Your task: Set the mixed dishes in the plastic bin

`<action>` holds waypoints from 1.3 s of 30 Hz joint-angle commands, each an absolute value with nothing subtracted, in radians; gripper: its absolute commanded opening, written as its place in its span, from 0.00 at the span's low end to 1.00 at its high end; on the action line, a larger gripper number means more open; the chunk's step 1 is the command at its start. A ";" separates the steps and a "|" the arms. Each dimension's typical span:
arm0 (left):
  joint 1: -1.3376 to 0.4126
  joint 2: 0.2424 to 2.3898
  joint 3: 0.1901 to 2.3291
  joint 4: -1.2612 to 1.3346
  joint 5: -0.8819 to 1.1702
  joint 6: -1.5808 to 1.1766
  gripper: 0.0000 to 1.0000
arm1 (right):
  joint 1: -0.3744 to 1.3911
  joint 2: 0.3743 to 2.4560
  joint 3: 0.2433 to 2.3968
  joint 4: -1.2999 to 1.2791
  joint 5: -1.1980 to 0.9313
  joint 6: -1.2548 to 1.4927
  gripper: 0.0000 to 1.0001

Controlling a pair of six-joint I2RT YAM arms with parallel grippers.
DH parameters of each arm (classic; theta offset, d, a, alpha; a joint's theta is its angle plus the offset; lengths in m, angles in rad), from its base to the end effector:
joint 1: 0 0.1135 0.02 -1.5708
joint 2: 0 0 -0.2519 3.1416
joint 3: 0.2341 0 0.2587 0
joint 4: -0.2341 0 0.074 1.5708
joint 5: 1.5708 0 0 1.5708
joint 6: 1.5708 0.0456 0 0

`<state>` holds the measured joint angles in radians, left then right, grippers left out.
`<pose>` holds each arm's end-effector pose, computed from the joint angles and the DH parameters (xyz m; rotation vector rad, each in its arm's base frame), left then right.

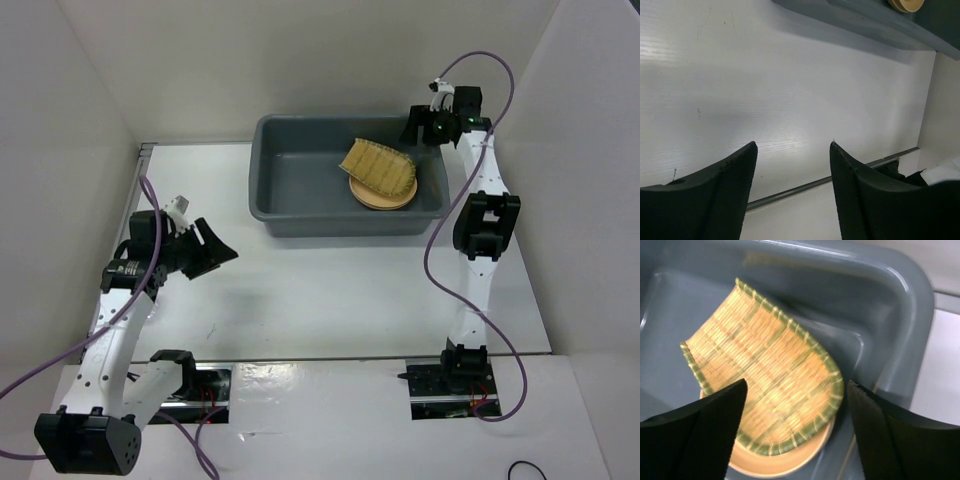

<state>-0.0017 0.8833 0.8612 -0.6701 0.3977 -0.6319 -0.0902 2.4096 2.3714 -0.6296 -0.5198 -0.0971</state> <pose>0.2024 -0.0180 0.2886 -0.5076 2.2628 -0.7801 0.5501 -0.0270 0.2619 -0.2857 2.1574 0.4735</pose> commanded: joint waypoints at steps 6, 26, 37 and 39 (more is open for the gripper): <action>0.021 0.804 0.931 -0.693 0.211 -0.658 1.00 | -0.124 2.237 2.303 -0.667 -0.494 -0.084 0.96; 0.204 1.516 1.282 -0.823 -0.554 -0.798 1.00 | 0.265 1.025 0.870 -0.423 0.078 -0.354 0.99; 0.256 1.697 1.289 -0.767 -0.515 -0.819 1.00 | 0.319 0.651 0.621 -0.383 0.146 -0.476 0.99; 0.265 1.707 1.261 -0.767 -0.515 -0.810 1.00 | 0.319 0.629 0.621 -0.393 0.146 -0.476 0.99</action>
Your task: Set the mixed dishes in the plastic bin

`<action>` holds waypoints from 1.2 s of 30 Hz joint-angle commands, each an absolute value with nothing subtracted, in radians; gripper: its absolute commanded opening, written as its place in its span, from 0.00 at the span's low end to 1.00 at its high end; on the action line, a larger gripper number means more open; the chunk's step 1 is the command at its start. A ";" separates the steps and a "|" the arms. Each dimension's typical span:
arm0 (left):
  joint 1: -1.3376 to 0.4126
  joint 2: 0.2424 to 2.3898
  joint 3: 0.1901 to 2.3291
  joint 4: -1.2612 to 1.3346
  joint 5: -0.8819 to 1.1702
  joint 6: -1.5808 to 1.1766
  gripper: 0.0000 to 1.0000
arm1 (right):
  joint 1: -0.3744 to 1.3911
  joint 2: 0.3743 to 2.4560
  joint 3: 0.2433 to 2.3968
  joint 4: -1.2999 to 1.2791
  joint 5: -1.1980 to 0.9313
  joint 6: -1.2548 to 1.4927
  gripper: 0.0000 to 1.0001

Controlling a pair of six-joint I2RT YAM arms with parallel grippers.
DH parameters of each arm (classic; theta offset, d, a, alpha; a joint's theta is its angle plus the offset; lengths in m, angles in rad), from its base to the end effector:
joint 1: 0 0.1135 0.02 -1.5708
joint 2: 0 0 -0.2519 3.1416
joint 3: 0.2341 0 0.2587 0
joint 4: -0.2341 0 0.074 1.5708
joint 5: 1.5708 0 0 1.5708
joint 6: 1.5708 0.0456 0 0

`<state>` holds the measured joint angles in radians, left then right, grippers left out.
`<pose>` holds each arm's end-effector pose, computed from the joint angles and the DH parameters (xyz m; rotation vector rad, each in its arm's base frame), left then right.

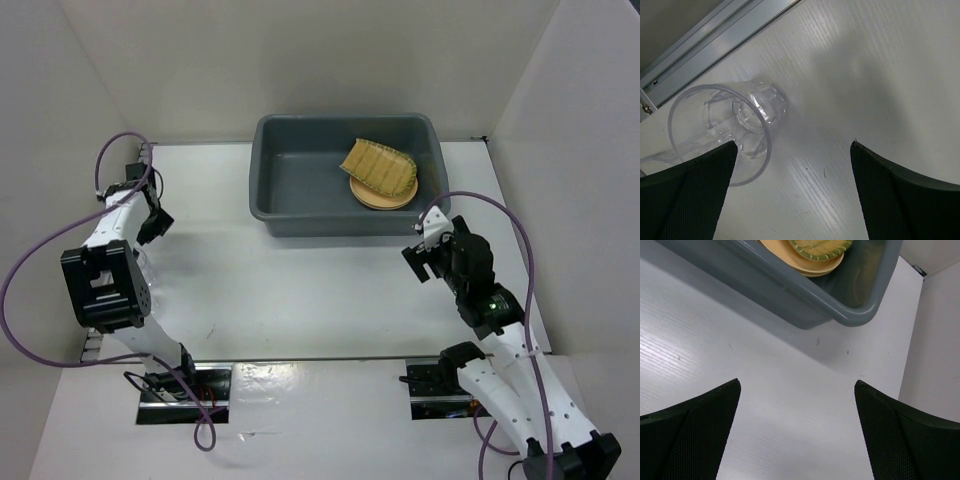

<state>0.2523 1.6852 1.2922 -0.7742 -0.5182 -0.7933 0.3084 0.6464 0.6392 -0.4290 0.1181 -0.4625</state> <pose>0.3321 0.1089 0.2183 -1.4058 2.1600 0.5166 0.1723 0.0492 0.2730 -0.6852 1.8900 -0.2169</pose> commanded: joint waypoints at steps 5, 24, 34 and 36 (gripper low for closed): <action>0.290 1.746 1.212 -0.715 -0.474 -0.773 0.88 | 0.319 0.652 0.641 -0.428 0.156 -0.445 0.99; 0.142 1.524 1.515 -0.033 0.272 -0.703 0.00 | 0.486 0.643 0.603 -0.396 0.388 -0.337 0.99; -0.276 2.135 2.327 -0.856 0.130 -0.218 0.00 | 0.495 0.634 0.603 -0.387 0.397 -0.337 0.99; -0.311 2.173 2.312 -0.867 0.129 -0.218 0.00 | 0.495 0.634 0.603 -0.387 0.397 -0.337 0.99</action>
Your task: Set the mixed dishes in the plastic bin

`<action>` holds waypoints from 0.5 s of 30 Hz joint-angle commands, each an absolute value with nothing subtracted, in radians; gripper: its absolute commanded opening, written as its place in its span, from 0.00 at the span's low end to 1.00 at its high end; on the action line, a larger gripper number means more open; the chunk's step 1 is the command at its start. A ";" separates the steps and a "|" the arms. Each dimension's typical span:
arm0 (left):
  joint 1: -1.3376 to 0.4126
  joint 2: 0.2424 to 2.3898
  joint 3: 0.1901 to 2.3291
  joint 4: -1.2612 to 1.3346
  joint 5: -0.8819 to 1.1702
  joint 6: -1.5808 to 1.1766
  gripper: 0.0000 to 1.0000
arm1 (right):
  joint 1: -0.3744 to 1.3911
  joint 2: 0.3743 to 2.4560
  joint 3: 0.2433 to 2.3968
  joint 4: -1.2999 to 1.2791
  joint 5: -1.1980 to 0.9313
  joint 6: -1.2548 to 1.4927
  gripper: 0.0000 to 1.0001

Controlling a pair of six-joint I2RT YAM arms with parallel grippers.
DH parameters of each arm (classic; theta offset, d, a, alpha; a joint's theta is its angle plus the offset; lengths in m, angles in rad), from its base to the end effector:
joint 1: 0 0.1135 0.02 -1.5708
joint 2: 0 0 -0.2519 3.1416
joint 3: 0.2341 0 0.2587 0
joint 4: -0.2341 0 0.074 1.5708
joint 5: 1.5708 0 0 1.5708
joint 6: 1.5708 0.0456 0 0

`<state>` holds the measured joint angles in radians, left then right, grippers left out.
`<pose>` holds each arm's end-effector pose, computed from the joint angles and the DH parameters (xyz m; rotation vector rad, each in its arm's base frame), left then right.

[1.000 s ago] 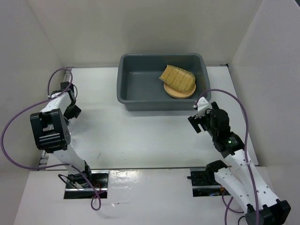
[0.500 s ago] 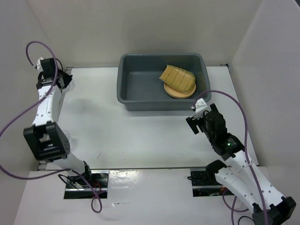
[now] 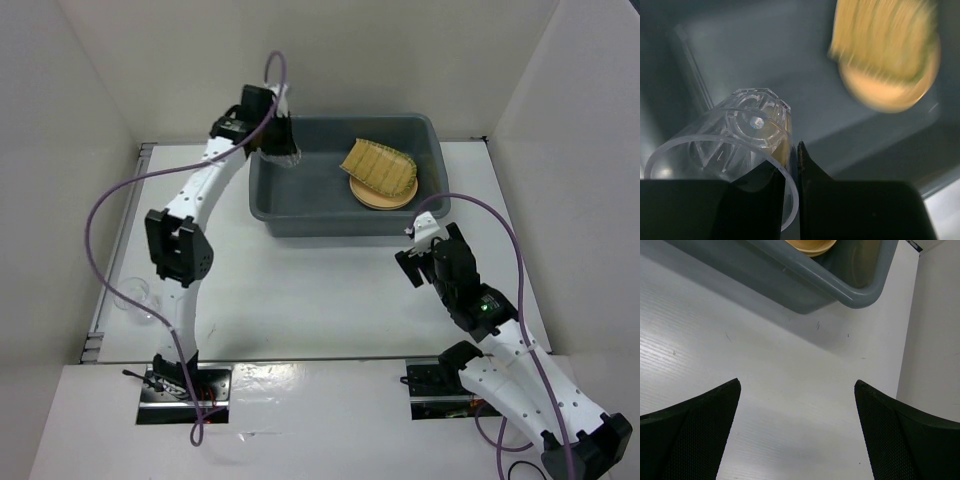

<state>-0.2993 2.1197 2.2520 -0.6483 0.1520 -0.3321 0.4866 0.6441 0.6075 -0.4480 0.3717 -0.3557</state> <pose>0.4724 -0.1530 0.3623 0.0594 2.1253 -0.5379 0.1627 0.0673 0.2613 -0.6165 1.9369 -0.2992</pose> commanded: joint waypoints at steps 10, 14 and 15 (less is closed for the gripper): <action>-0.402 2.328 2.287 -0.979 0.103 -0.227 0.00 | 0.495 0.634 0.594 -0.387 0.397 -0.337 0.99; -0.436 2.361 2.299 -0.989 0.092 -0.236 0.32 | 0.495 0.634 0.594 -0.387 0.397 -0.337 0.99; -0.436 2.361 2.318 -0.989 0.092 -0.236 0.41 | 0.495 0.634 0.594 -0.387 0.397 -0.337 0.99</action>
<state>-0.4110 2.3390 2.2658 -0.9695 0.1024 -0.2501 0.4866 0.6437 0.5972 -0.4465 0.3817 -0.3557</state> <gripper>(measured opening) 0.359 0.987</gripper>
